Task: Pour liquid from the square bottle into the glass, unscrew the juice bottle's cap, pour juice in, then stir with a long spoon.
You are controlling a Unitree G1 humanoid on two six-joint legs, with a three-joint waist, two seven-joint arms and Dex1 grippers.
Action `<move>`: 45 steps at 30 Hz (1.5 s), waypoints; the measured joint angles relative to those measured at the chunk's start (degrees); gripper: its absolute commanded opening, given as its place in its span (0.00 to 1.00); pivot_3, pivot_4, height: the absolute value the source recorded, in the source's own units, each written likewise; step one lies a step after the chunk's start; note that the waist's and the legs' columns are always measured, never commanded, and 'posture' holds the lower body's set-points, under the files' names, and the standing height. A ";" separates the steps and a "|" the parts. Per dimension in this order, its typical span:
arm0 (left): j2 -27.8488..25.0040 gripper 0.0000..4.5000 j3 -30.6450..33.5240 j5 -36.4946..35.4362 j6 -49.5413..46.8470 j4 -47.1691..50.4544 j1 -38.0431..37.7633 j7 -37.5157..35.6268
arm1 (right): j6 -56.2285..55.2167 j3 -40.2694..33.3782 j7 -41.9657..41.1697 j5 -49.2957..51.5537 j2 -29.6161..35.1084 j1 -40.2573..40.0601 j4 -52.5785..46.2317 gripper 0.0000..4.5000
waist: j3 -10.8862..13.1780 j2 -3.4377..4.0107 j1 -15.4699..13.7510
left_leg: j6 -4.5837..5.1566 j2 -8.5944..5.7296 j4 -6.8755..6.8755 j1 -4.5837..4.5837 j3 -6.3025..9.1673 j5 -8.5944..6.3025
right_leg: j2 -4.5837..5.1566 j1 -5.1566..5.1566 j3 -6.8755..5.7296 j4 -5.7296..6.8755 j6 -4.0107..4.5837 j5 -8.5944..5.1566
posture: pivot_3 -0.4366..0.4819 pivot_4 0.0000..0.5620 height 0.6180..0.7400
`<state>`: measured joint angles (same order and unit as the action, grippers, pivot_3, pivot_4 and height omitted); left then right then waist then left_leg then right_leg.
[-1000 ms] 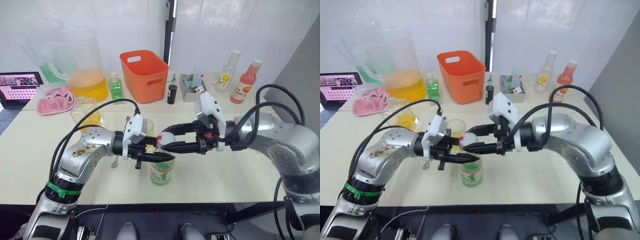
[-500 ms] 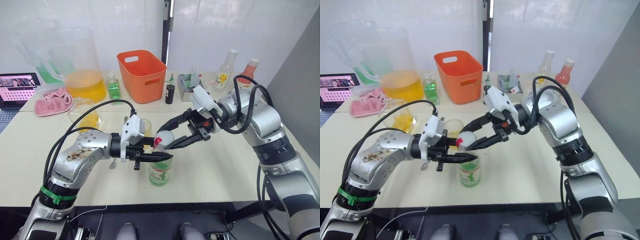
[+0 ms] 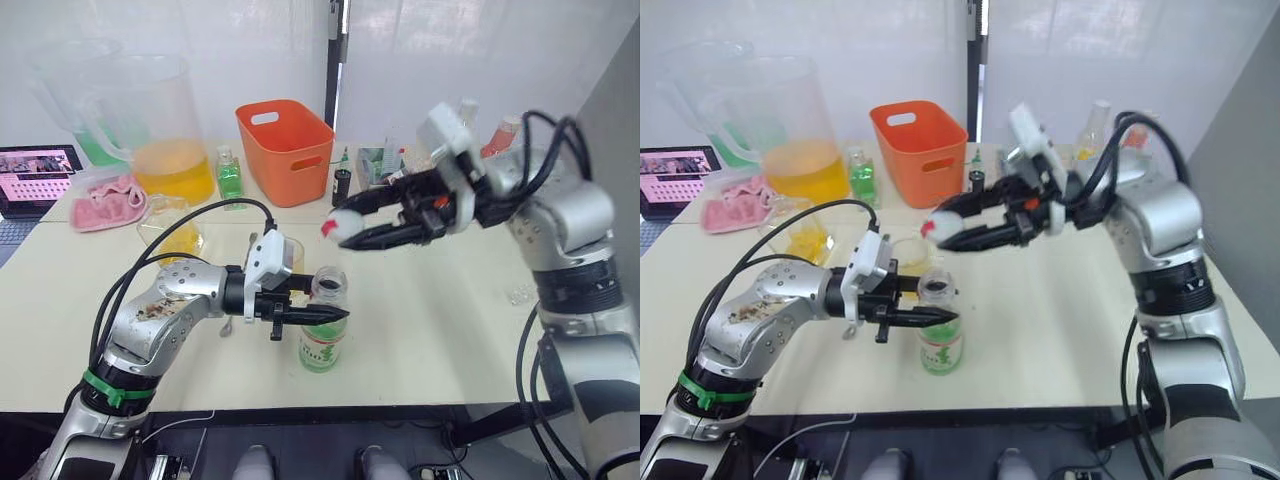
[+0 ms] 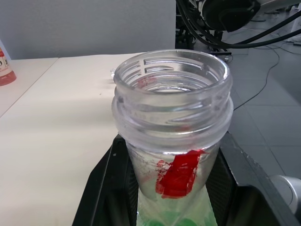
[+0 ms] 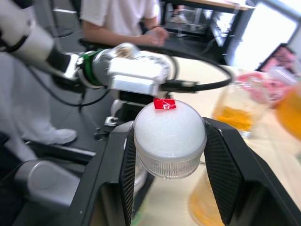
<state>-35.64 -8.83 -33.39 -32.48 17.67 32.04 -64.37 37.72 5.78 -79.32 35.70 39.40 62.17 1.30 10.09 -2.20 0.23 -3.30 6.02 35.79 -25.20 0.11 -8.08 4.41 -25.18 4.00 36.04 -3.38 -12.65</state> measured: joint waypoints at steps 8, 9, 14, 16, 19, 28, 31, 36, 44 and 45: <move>0.51 0.31 -0.66 0.02 1.09 -1.99 1.23 -0.83 | 2.68 -8.97 12.31 -3.03 6.42 -8.61 0.44 0.38 | 0.00 0.00 -0.49 | 0.00 -0.01 0.03 0.00 -0.02 0.00 | 0.01 0.01 0.02 -0.03 0.00 0.00 | 0.48 0.27 0.69; 0.70 0.31 -0.80 0.04 1.21 -2.22 1.32 -0.94 | 2.66 -10.23 14.97 -3.66 6.42 -10.25 0.65 0.38 | -0.01 0.00 -0.55 | 0.00 -0.01 0.03 0.01 -0.01 0.00 | 0.01 0.03 0.01 -0.03 0.00 0.00 | 0.48 0.27 0.69; 1.27 0.31 -1.17 0.09 1.62 -2.89 1.61 -1.38 | 2.65 -15.96 25.71 -6.60 6.41 -18.65 1.33 0.38 | 0.00 0.00 -1.06 | 0.02 -0.05 0.06 -0.01 0.00 0.01 | 0.02 0.09 0.03 -0.05 -0.03 -0.01 | 0.48 0.27 0.69; 1.39 0.31 -1.23 0.10 1.91 -3.20 1.65 -1.47 | 2.70 -18.75 31.64 -8.57 5.61 -24.58 0.84 0.38 | -0.01 -0.02 -1.18 | 0.02 -0.07 0.08 -0.03 0.00 0.01 | 0.03 0.10 0.06 -0.09 -0.04 -0.01 | 0.48 0.27 0.69; 1.37 0.31 -1.23 0.16 2.08 -3.64 1.75 -1.57 | 2.40 -21.43 39.84 -11.18 2.26 -31.27 1.12 0.38 | -0.03 0.03 -0.84 | 0.03 -0.08 0.08 -0.03 0.00 0.02 | 0.02 0.07 0.08 -0.05 -0.10 0.03 | 0.48 0.27 0.69; 1.38 0.31 -1.21 0.27 2.18 -3.61 1.70 -1.59 | -3.10 -21.21 51.26 -17.28 -4.89 -38.63 2.62 0.38 | -0.09 0.14 -0.68 | 0.03 -0.08 0.10 0.01 0.00 0.02 | 0.01 0.12 0.10 -0.05 -0.11 0.03 | 0.48 0.27 0.69; 1.40 0.31 -0.95 0.18 2.13 -3.37 1.33 -1.55 | -5.50 -21.11 55.00 -19.75 -6.57 -38.62 5.85 0.38 | -0.09 0.14 -0.67 | 0.03 -0.08 0.10 0.00 0.00 0.02 | 0.01 0.14 0.09 -0.06 -0.11 0.03 | 0.48 0.27 0.69; 1.39 0.31 -0.56 0.09 2.05 -3.22 1.00 -1.52 | -7.79 -21.06 57.54 -21.03 -9.15 -38.59 10.70 0.38 | -0.09 0.14 -0.52 | 0.03 -0.08 0.09 0.01 0.01 0.02 | 0.00 0.13 0.10 -0.04 -0.11 0.03 | 0.48 0.27 0.69; 1.39 0.31 -0.25 0.09 2.05 -2.90 0.60 -1.35 | -12.43 -21.07 59.35 -21.53 -11.21 -37.05 19.08 0.38 | -0.09 0.14 -0.40 | 0.04 -0.08 0.09 0.01 0.01 0.02 | 0.00 0.15 0.10 -0.04 -0.12 0.04 | 0.48 0.27 0.69; 1.39 0.31 -0.18 0.09 2.04 -2.82 0.50 -1.29 | -12.75 -21.07 59.33 -21.50 -11.25 -36.87 19.55 0.38 | -0.09 0.15 -0.35 | 0.04 -0.08 0.09 0.01 0.01 0.02 | 0.00 0.15 0.10 -0.04 -0.12 0.04 | 0.48 0.27 0.69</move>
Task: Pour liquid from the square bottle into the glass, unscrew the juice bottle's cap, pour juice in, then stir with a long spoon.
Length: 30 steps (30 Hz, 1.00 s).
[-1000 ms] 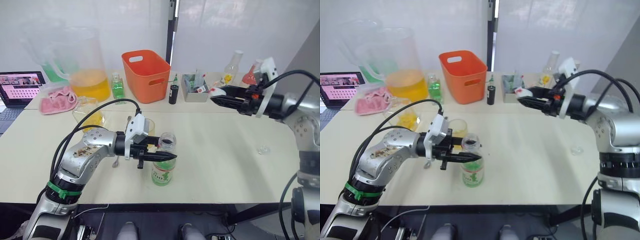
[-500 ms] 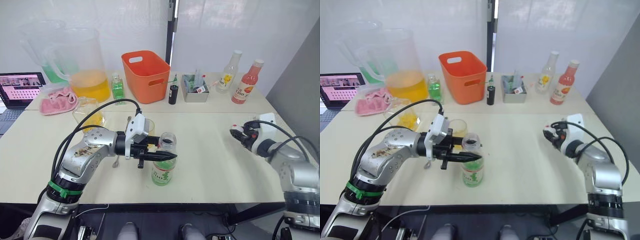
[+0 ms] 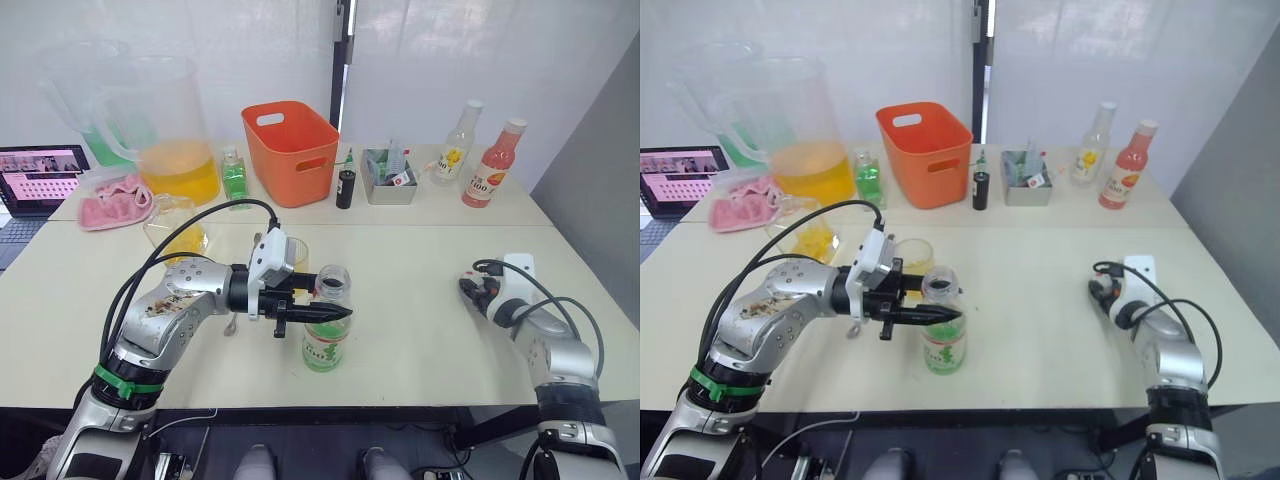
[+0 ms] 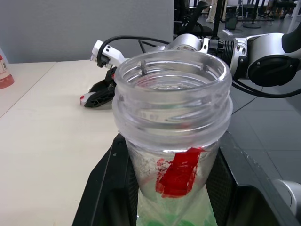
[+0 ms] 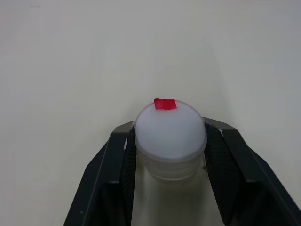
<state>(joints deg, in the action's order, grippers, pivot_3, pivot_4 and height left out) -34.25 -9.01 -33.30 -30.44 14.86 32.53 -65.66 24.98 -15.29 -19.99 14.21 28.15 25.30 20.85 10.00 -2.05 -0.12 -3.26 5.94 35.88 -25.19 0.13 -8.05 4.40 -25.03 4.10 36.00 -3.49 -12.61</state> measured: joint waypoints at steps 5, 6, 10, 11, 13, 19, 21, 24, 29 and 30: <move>0.00 0.31 0.20 0.01 -0.09 0.33 -0.31 0.33 | -1.04 -0.01 -0.64 0.32 -0.50 1.07 0.32 0.80 | 0.00 0.00 0.12 | 0.00 0.00 0.00 0.00 0.00 0.00 | 0.00 0.01 0.00 0.01 0.00 0.00 | 0.48 0.27 0.69; 0.00 0.31 0.22 0.01 -0.09 0.48 -0.44 0.40 | -1.07 -0.01 -0.77 0.48 -0.52 1.09 0.18 0.87 | 0.00 0.00 0.10 | 0.00 0.00 0.00 0.00 0.00 0.00 | 0.00 0.01 0.00 0.01 -0.01 0.00 | 0.48 0.27 0.69; -0.03 0.31 0.38 0.01 -0.06 0.74 -0.93 0.59 | -0.67 -0.01 -0.92 0.60 -0.52 1.09 -3.91 0.99 | -0.01 0.03 0.26 | 0.00 0.00 0.00 0.01 0.01 0.00 | -0.01 0.01 0.00 0.02 -0.01 0.00 | 0.48 0.27 0.69; -0.04 0.31 0.40 0.01 -0.06 0.74 -0.94 0.60 | -0.61 -0.01 -0.91 0.60 -0.50 1.13 -4.96 0.99 | -0.02 0.03 0.28 | 0.00 0.00 0.00 0.01 0.01 0.00 | -0.01 0.01 0.00 0.02 -0.01 0.00 | 0.48 0.27 0.69; -0.05 0.31 0.53 0.01 -0.02 0.80 -1.01 0.63 | 0.41 0.06 -0.89 0.60 -0.40 1.39 -8.16 0.99 | -0.02 0.04 0.30 | 0.00 0.00 0.00 0.01 0.01 0.00 | -0.01 0.01 0.00 0.02 -0.01 0.00 | 0.48 0.27 0.69; -0.22 0.31 1.08 -0.23 -0.73 1.43 -1.26 1.01 | 3.42 1.01 -4.47 1.42 3.08 3.77 -14.80 0.99 | -0.02 0.05 0.29 | 0.00 0.00 -0.01 0.00 0.01 0.00 | 0.00 -0.01 0.00 0.02 -0.01 0.00 | 0.48 0.27 0.69; -0.67 0.31 1.76 -1.10 -2.92 2.19 -1.25 2.09 | 6.36 1.36 -8.38 3.53 6.23 5.10 -17.13 0.99 | -0.01 0.05 0.38 | 0.00 0.00 -0.01 0.00 0.00 0.00 | 0.00 -0.02 0.01 0.03 -0.01 0.00 | 0.48 0.27 0.69; -1.59 0.31 3.59 -3.30 -6.51 2.72 -1.27 4.03 | 10.17 2.03 -15.48 7.64 10.99 5.75 -22.16 0.99 | -0.01 0.04 0.79 | 0.01 0.02 -0.09 0.00 0.03 -0.01 | -0.03 -0.05 0.00 0.04 -0.01 -0.02 | 0.48 0.27 0.69; -4.34 0.31 7.50 -7.05 -12.14 4.62 -2.15 6.71 | 19.33 4.14 -21.57 16.05 12.14 5.76 -31.69 0.99 | 0.11 0.03 2.22 | 0.09 0.03 -0.16 -0.02 0.04 -0.05 | -0.05 -0.18 0.01 0.11 0.02 -0.06 | 0.48 0.27 0.69; -5.28 0.31 8.86 -7.69 -13.18 4.77 -2.45 7.18 | 21.21 4.88 -22.73 18.22 12.38 5.76 -34.34 0.99 | 0.12 0.03 2.43 | 0.09 0.03 -0.17 -0.02 0.06 -0.05 | -0.06 -0.19 0.01 0.15 0.00 -0.08 | 0.48 0.27 0.69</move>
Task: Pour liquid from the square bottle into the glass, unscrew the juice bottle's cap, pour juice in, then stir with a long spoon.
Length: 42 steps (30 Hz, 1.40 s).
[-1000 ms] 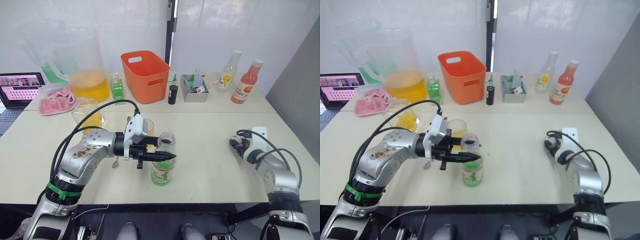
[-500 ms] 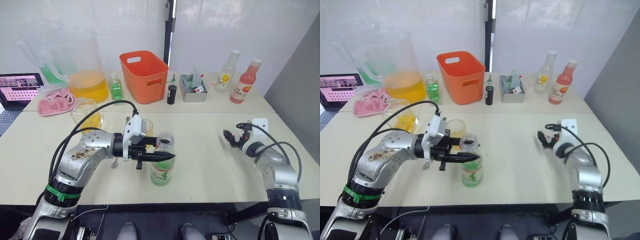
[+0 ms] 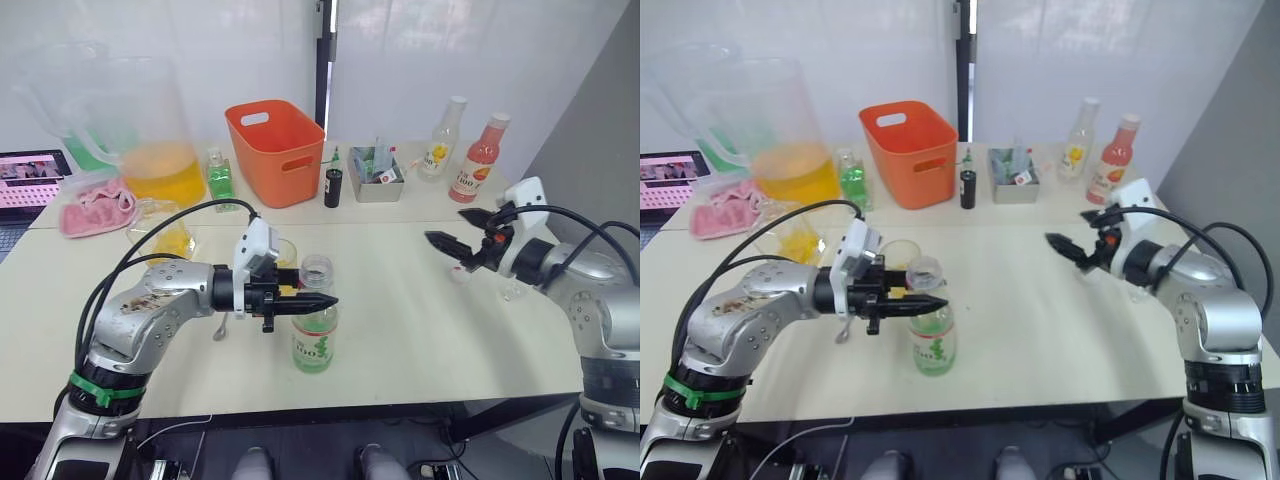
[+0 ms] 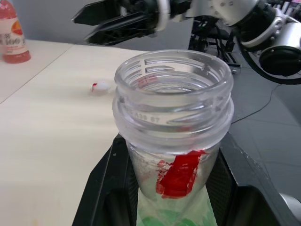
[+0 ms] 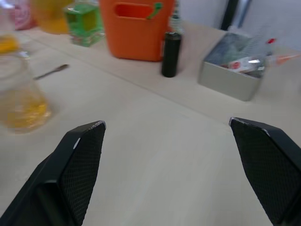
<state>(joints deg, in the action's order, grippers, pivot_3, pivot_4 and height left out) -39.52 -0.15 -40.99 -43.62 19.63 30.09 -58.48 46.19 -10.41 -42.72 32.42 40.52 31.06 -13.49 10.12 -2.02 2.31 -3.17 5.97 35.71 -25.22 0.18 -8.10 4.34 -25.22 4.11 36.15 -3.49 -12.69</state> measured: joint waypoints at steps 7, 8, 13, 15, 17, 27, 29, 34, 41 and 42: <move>-7.78 0.31 12.36 -6.46 -5.64 0.43 -0.83 2.51 | 6.89 2.19 -6.18 10.24 1.51 1.92 -7.98 0.99 | 0.15 -0.18 -0.02 | 0.00 -0.01 0.05 -0.06 0.01 -0.01 | 0.04 0.00 -0.01 -0.07 -0.01 -0.02 | 0.48 0.27 0.69; -8.91 0.31 14.08 -6.70 -5.68 0.10 -0.82 2.74 | 7.11 2.64 -6.86 11.33 1.71 2.15 -8.33 0.99 | 0.15 -0.17 -0.15 | -0.01 -0.01 0.05 -0.06 0.01 -0.01 | 0.05 0.01 -0.02 -0.07 0.00 -0.02 | 0.48 0.27 0.69; -13.59 0.31 17.74 -5.26 -4.66 -2.72 -1.41 3.30 | 7.35 4.15 -7.85 13.06 1.71 2.51 -8.59 0.99 | 0.18 -0.22 -0.46 | -0.02 -0.01 0.04 -0.06 0.00 -0.02 | 0.06 -0.01 -0.02 -0.10 0.00 -0.02 | 0.48 0.27 0.69; -14.75 0.31 18.21 -3.77 -3.00 -4.22 -1.77 3.11 | 7.35 4.81 -7.65 13.37 1.66 2.98 -8.58 0.99 | 0.18 -0.21 -0.55 | -0.02 -0.01 0.03 -0.06 0.00 -0.02 | 0.05 -0.04 -0.02 -0.09 0.01 -0.02 | 0.48 0.27 0.69; -14.91 0.31 18.20 -3.01 -2.03 -5.42 -1.77 2.64 | 7.34 5.05 -7.15 13.73 1.35 3.61 -8.60 0.99 | 0.18 -0.22 -0.66 | -0.02 -0.01 0.03 -0.07 -0.01 -0.02 | 0.05 -0.05 -0.03 -0.09 0.02 -0.02 | 0.48 0.27 0.69; -12.74 0.31 11.35 10.34 13.83 -16.92 4.38 2.41 | 7.29 5.15 -3.98 14.04 -0.25 2.85 -11.72 0.99 | 0.18 -0.23 -1.88 | -0.02 -0.01 0.04 -0.12 -0.02 -0.02 | 0.05 -0.05 -0.03 -0.09 0.03 -0.01 | 0.48 0.27 0.69; -11.38 0.31 9.29 12.97 17.14 -20.11 6.59 2.41 | 7.28 5.17 -2.85 14.06 -1.12 2.41 -12.09 0.99 | 0.19 -0.26 -1.98 | -0.02 0.00 0.04 -0.18 -0.02 -0.01 | 0.03 -0.10 -0.04 -0.08 0.03 0.00 | 0.48 0.27 0.69; -7.44 0.31 5.51 20.56 28.81 -29.12 12.88 2.63 | 7.28 4.93 0.04 14.13 -2.05 0.94 -13.91 0.99 | 0.19 -0.26 -2.28 | -0.01 -0.01 0.06 -0.23 -0.01 -0.01 | 0.03 -0.12 -0.04 -0.07 0.02 0.01 | 0.48 0.27 0.69; 0.63 0.31 2.21 29.17 44.76 -42.40 20.38 6.39 | 7.33 5.18 2.15 14.51 -0.27 -1.11 -17.73 0.99 | 0.19 -0.26 -2.93 | -0.01 -0.01 0.14 -0.31 -0.01 -0.01 | 0.03 -0.12 -0.04 -0.07 -0.10 0.09 | 0.48 0.27 0.69; 1.17 0.31 1.90 30.20 46.34 -43.78 21.06 6.85 | 7.37 5.22 2.30 14.51 0.11 -1.31 -18.24 0.99 | 0.19 -0.26 -2.95 | -0.01 -0.01 0.14 -0.32 -0.02 -0.01 | 0.03 -0.13 -0.04 -0.07 -0.14 0.11 | 0.48 0.27 0.69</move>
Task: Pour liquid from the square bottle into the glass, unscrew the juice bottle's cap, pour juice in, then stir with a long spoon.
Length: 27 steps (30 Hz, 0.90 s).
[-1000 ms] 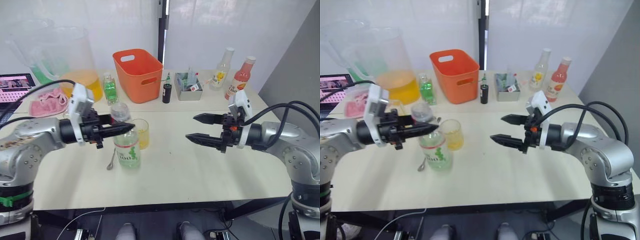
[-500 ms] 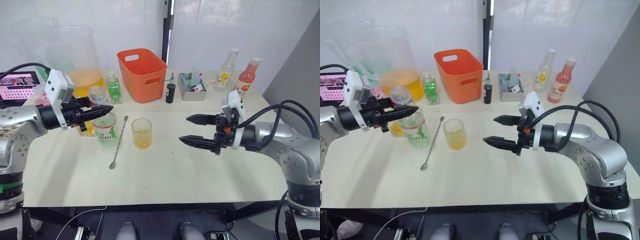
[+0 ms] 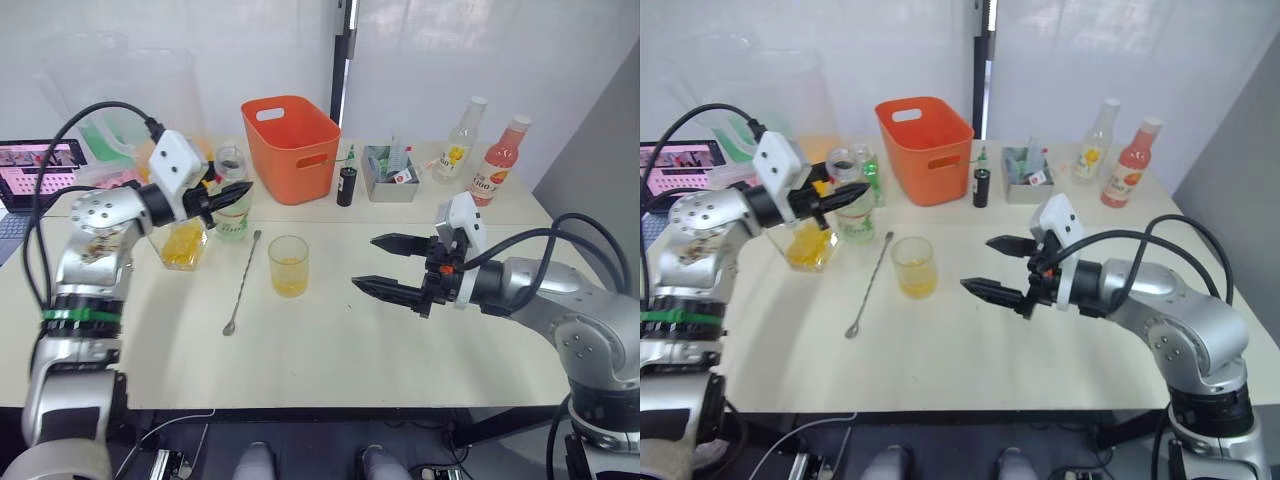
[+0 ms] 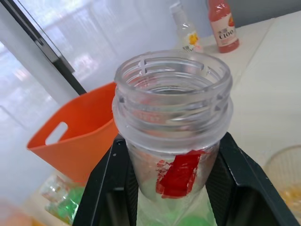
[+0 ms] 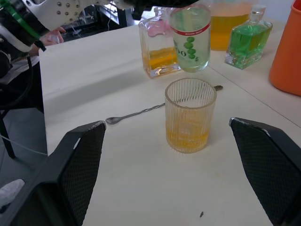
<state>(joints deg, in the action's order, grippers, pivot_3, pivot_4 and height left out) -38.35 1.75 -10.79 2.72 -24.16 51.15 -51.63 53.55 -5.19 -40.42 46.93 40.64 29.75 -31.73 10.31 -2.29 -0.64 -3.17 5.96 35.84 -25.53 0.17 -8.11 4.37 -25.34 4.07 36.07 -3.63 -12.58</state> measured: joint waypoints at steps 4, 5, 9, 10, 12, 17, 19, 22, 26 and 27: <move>1.19 0.31 -2.18 5.36 8.41 -7.52 2.74 2.19 | 0.63 0.02 1.38 0.09 0.73 -0.66 -1.26 0.99 | 0.00 0.00 0.13 | 0.00 0.00 0.00 0.02 0.00 0.00 | -0.02 -0.02 0.00 0.03 -0.05 0.04 | 0.48 0.27 0.69; 1.65 0.31 -2.63 6.71 10.62 -9.95 3.70 3.05 | 0.87 0.05 1.96 0.35 0.72 -0.93 -1.58 0.99 | 0.00 0.00 0.07 | 0.00 0.00 0.00 0.01 0.00 0.00 | -0.01 -0.01 0.00 0.03 -0.05 0.03 | 0.48 0.27 0.69; 3.21 0.31 -3.05 9.88 17.84 -17.33 6.64 5.69 | 1.88 0.03 4.39 1.19 0.56 -1.07 -2.72 0.99 | 0.00 -0.01 -0.01 | 0.00 0.00 0.01 -0.03 0.00 0.00 | 0.00 -0.01 0.00 0.01 -0.18 0.11 | 0.48 0.27 0.69; 3.56 0.31 -3.10 10.77 19.73 -18.99 7.25 6.29 | 2.07 -0.03 5.06 1.43 0.56 -1.15 -2.89 0.99 | 0.00 -0.01 -0.01 | 0.00 0.00 0.01 -0.03 0.00 0.00 | 0.01 -0.01 0.00 0.02 -0.23 0.14 | 0.48 0.27 0.69; 4.13 0.31 -3.41 12.14 23.17 -21.61 8.00 7.31 | 2.81 -0.19 6.37 1.73 0.57 -1.42 -3.57 0.99 | 0.00 -0.01 -0.02 | 0.00 0.00 0.01 -0.03 0.00 0.00 | 0.00 -0.01 0.00 0.02 -0.28 0.18 | 0.48 0.27 0.69; 5.20 0.31 -5.65 15.75 29.33 -24.19 8.26 8.70 | 4.31 -0.72 8.59 3.83 0.86 -1.70 -5.19 0.99 | 0.00 -0.01 -0.02 | 0.00 0.00 0.01 -0.04 0.00 0.00 | 0.00 -0.02 0.00 0.02 -0.22 0.24 | 0.48 0.27 0.69; 5.21 0.31 -6.16 16.95 30.99 -24.37 8.26 9.83 | 4.38 -1.08 9.22 3.95 1.05 -2.00 -5.54 0.99 | 0.00 -0.01 0.01 | 0.00 0.00 0.01 -0.04 0.00 0.00 | 0.01 -0.01 0.00 0.02 -0.23 0.25 | 0.48 0.27 0.69; 5.07 0.31 -7.27 19.88 34.17 -25.48 8.26 12.59 | 4.39 -2.17 10.43 3.99 1.10 -3.07 -6.02 0.99 | -0.01 -0.01 -0.01 | 0.00 0.00 0.01 -0.03 0.00 0.00 | 0.00 -0.01 0.00 0.04 -0.23 0.25 | 0.48 0.27 0.69; 4.57 0.31 -9.61 25.48 37.23 -28.16 8.26 18.22 | 4.39 -2.61 12.39 4.02 1.09 -3.84 -6.52 0.99 | -0.01 -0.01 0.02 | 0.00 0.00 0.02 -0.02 0.00 0.00 | 0.00 -0.01 0.00 0.04 -0.27 0.25 | 0.48 0.27 0.69; 4.47 0.31 -9.94 26.57 37.82 -28.58 8.26 19.35 | 4.39 -2.62 12.66 4.03 1.08 -3.84 -6.59 0.99 | 0.00 -0.01 0.01 | 0.00 0.00 0.02 -0.03 0.01 0.00 | 0.00 -0.02 0.00 0.04 -0.26 0.25 | 0.48 0.27 0.69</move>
<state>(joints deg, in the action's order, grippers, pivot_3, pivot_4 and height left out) -33.89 -8.20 15.77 40.54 -52.74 59.41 -32.28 57.94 -7.81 -27.76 50.96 41.72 25.91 -38.32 10.31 -2.30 -0.63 -3.17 5.96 35.86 -25.56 0.17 -8.11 4.37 -25.36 4.08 36.11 -3.89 -12.33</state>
